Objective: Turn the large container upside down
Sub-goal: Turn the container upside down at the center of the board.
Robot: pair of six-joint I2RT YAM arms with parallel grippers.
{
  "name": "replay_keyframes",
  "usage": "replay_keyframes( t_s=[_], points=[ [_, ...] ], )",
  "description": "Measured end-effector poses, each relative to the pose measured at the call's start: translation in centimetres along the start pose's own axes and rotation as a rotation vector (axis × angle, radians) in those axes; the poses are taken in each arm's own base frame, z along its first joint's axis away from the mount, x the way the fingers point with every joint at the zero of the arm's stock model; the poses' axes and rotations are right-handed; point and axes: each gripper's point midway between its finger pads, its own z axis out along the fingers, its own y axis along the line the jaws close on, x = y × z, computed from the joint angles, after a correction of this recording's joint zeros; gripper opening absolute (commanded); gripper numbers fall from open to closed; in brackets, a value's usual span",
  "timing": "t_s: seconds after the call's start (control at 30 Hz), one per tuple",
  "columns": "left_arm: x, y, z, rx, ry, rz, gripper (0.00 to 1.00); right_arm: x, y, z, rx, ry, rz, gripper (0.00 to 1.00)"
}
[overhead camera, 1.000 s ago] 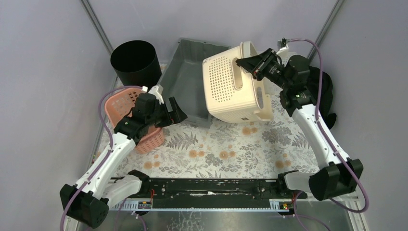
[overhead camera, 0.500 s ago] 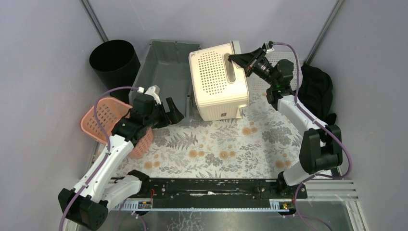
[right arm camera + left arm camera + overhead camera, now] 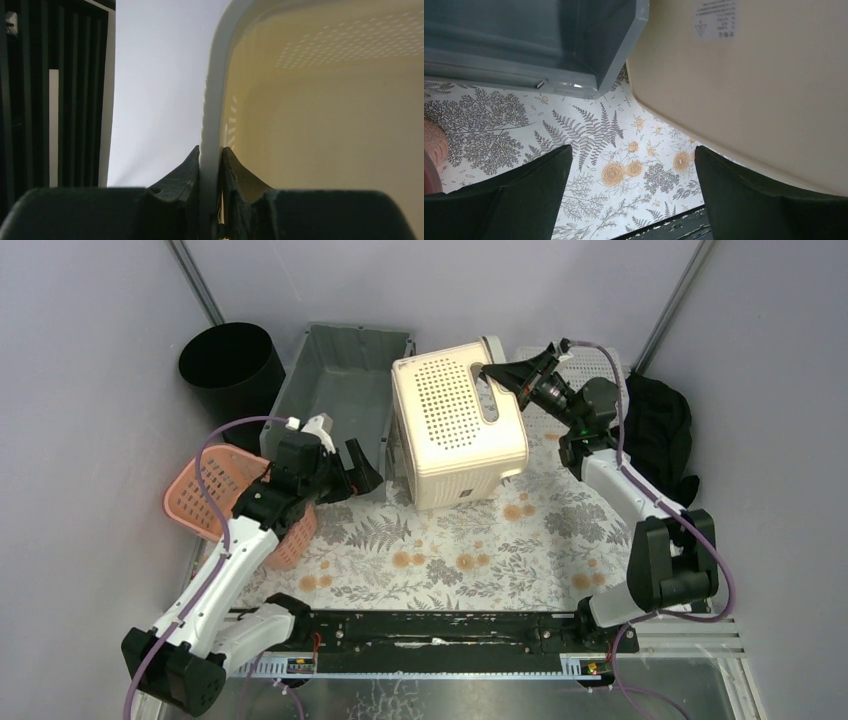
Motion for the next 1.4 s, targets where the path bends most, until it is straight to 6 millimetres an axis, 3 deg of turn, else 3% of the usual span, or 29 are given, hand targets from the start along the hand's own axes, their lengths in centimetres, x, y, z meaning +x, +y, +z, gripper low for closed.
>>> replay_keyframes(
  t_s=[0.27, 0.67, 0.97, 1.2, 1.4],
  points=[
    [-0.7, -0.4, 0.2, 0.000, 0.001, 0.000, 1.00, -0.9, 0.4, -3.7, 0.044, -0.123, 0.047, 0.00],
    [-4.5, -3.6, -0.3, 0.066, -0.048, 0.013, 1.00, -1.9, 0.0, -4.5, 0.113, -0.207, 0.133, 0.00],
    [-6.5, -5.9, -0.7, 0.125, -0.066, 0.019, 1.00, -3.5, -0.2, -7.7, 0.054, -0.286, 0.145, 0.00],
    [-6.2, -7.8, -0.3, 0.166, -0.043, 0.032, 1.00, -4.6, -0.4, -9.5, 0.024, -0.313, 0.140, 0.01],
    [-5.3, -9.5, 0.6, 0.194, -0.004, 0.047, 1.00, -5.7, -0.8, -10.9, 0.037, -0.325, 0.102, 0.13]
  ],
)
